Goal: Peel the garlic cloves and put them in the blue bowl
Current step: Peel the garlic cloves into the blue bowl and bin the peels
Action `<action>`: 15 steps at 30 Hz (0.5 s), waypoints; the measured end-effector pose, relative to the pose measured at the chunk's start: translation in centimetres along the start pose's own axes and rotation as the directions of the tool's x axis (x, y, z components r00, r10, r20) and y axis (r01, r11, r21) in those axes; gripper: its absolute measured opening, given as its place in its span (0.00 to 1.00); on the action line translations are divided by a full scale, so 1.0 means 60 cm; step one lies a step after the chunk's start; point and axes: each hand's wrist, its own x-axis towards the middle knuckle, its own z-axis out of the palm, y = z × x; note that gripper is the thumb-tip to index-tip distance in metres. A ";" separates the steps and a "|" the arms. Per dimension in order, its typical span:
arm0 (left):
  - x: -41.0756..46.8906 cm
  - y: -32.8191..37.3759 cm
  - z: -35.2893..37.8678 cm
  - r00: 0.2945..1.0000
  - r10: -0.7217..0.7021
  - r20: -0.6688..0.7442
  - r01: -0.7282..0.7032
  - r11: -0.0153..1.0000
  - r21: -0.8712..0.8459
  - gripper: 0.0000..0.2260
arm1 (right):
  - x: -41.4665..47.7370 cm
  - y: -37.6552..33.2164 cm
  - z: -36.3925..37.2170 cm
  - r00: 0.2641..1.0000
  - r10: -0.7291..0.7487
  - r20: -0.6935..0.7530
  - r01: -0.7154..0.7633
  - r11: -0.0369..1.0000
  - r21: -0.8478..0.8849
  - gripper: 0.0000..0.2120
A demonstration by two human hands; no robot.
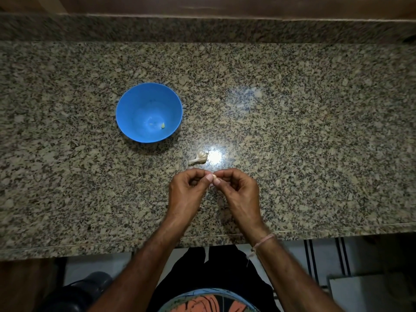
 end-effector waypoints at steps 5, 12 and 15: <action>0.003 -0.007 0.002 1.000 -0.027 0.001 0.027 0.998 -0.055 0.03 | -0.001 -0.002 0.004 0.998 0.058 -0.030 -0.055 0.994 0.089 0.07; 0.004 -0.020 0.013 0.999 -0.034 -0.021 0.036 0.997 0.066 0.07 | -0.001 -0.004 0.006 0.995 0.095 -0.031 -0.090 0.986 0.139 0.06; 0.007 -0.031 0.013 0.998 -0.061 -0.033 0.065 0.991 0.117 0.07 | 0.005 -0.008 0.002 0.965 0.254 -0.064 -0.217 0.912 0.347 0.08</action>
